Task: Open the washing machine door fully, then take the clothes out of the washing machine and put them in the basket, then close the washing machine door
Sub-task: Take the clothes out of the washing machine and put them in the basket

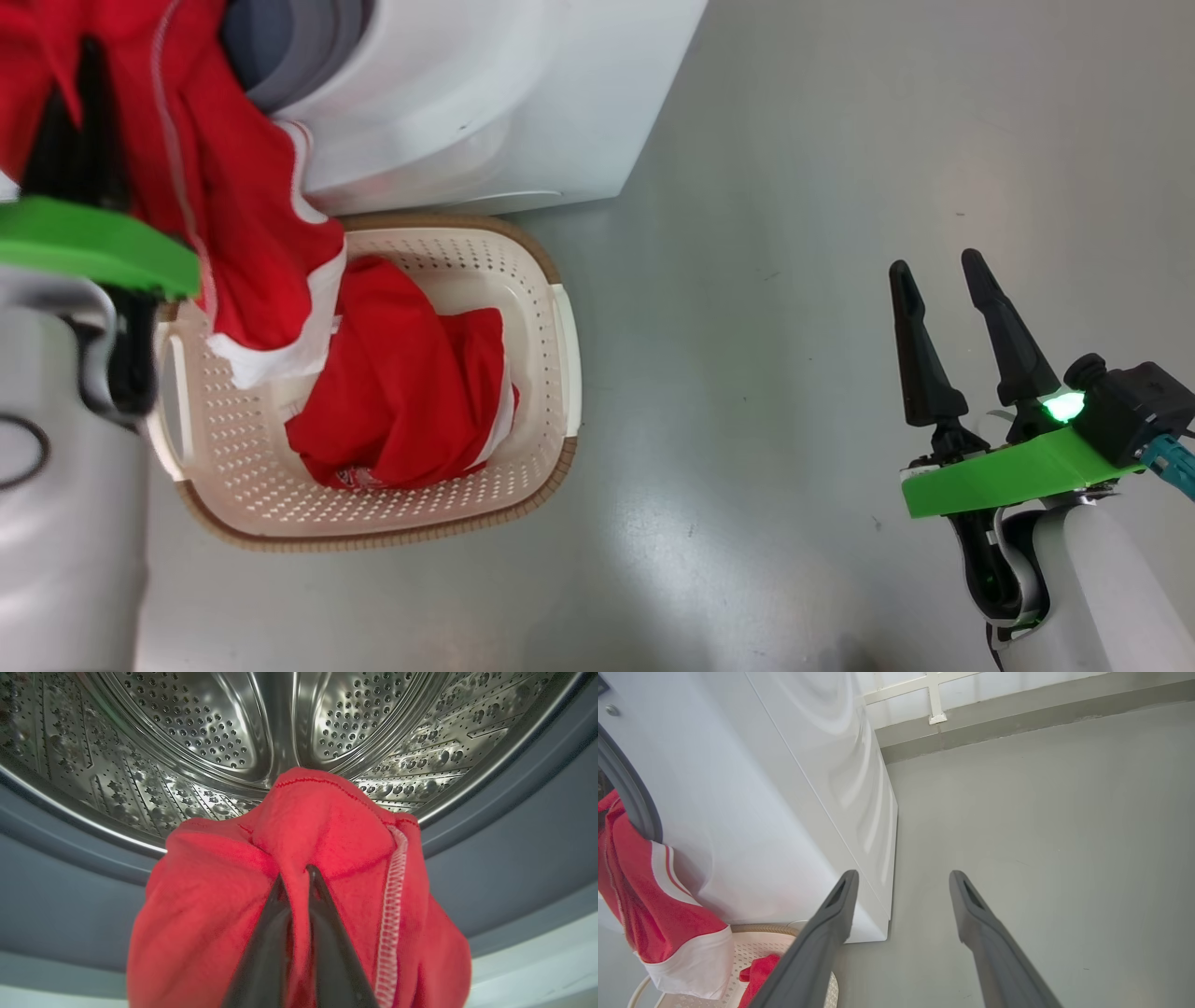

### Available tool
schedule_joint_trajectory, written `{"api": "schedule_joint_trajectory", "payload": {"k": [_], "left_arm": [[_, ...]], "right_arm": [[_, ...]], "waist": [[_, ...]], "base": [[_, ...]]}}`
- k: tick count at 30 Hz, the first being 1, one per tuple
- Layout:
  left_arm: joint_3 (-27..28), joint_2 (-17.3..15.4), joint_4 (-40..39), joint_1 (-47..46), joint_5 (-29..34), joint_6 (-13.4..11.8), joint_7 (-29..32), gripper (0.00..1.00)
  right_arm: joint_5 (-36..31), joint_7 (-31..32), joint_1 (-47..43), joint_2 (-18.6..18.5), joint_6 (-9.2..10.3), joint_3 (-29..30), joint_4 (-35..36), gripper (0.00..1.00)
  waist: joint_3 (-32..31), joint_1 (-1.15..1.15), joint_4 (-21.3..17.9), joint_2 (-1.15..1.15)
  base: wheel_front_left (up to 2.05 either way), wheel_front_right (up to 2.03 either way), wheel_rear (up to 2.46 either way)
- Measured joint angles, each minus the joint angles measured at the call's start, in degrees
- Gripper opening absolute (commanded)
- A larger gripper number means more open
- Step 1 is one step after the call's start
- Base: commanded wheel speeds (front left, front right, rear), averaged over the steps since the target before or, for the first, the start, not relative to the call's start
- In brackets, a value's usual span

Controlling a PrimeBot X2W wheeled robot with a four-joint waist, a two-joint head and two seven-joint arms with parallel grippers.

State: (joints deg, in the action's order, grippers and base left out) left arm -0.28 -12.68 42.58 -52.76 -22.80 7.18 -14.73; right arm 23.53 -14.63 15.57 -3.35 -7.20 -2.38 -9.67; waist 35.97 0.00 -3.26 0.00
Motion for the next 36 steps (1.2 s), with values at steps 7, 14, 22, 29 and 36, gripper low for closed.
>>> {"api": "schedule_joint_trajectory", "payload": {"k": [7,14,22,29,36], "left_arm": [[1.99,3.58,-5.86,7.28,0.08,0.0,0.01,0.0],[1.49,7.1,-10.7,15.4,1.07,0.0,0.0,0.0],[-0.58,9.55,-9.98,20.54,1.13,0.0,0.01,0.0],[-3.72,10.1,-7.02,22.45,1.63,0.0,0.02,0.0],[-5.39,10.77,-1.78,22.29,0.85,0.01,0.02,0.0]], "right_arm": [[-0.01,0.0,-0.05,0.01,0.0,0.49,-0.21,1.0],[-0.01,0.0,-0.23,-0.16,0.0,0.96,-0.45,1.0],[-0.01,0.0,-0.75,-0.45,0.0,0.82,-0.7,1.0],[-0.01,0.0,-1.27,-1.15,0.0,0.59,-0.55,1.0],[-0.42,0.0,-1.26,-1.52,0.0,0.76,0.1,1.0]], "waist": [[-1.1,0.0,1.48,0.0],[-2.62,0.0,3.49,0.0],[-3.47,0.0,5.02,0.0],[-2.59,0.0,5.0,0.0],[-0.67,0.0,4.99,0.0]], "base": [[0.0,0.0,0.0],[0.0,0.0,0.0],[0.0,0.0,0.0],[0.0,0.0,0.0],[0.0,0.0,0.0]]}}
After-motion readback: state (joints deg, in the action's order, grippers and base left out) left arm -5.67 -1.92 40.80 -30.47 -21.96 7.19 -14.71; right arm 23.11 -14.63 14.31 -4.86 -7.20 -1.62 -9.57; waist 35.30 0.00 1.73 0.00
